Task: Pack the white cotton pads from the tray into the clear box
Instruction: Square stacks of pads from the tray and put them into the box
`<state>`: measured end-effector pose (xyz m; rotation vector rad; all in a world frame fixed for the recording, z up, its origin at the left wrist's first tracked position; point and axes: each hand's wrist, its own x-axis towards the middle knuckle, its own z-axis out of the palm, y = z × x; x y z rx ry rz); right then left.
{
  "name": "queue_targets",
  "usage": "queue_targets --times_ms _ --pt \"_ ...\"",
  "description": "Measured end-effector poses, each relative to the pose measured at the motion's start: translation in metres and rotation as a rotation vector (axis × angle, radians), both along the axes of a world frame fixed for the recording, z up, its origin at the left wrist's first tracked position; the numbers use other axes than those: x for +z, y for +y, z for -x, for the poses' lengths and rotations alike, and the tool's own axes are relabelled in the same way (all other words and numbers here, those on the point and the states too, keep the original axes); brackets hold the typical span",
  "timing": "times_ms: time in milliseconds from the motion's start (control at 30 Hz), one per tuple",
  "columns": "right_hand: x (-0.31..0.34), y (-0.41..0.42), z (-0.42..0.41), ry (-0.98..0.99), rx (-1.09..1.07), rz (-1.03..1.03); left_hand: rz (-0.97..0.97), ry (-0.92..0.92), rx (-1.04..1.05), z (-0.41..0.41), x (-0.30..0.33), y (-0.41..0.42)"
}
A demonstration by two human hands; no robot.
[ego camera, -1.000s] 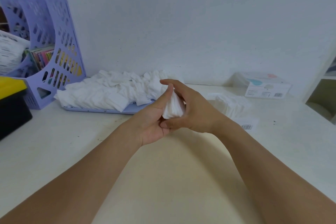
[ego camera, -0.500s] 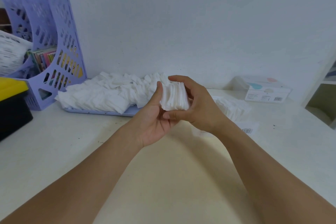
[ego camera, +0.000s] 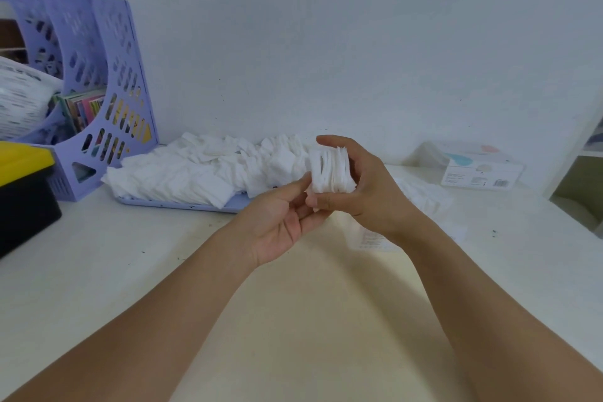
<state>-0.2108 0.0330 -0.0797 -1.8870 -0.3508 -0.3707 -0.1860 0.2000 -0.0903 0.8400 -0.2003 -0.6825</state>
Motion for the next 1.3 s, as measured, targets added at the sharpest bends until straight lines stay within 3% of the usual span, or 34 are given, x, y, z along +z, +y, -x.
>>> queue_targets --times_ms 400,767,1067,1300 --pt "0.008 0.0 0.008 0.125 0.17 -0.354 0.053 0.027 0.118 -0.006 -0.001 -0.001" --pt "0.006 0.0 0.007 0.152 0.184 -0.384 0.067 0.082 0.073 -0.011 -0.001 0.004" --pt "0.005 0.004 0.006 0.134 0.138 -0.336 -0.016 -0.021 0.111 -0.006 -0.004 -0.002" --pt "0.01 0.001 0.008 0.119 0.135 -0.357 0.091 0.062 0.181 -0.013 0.0 0.001"
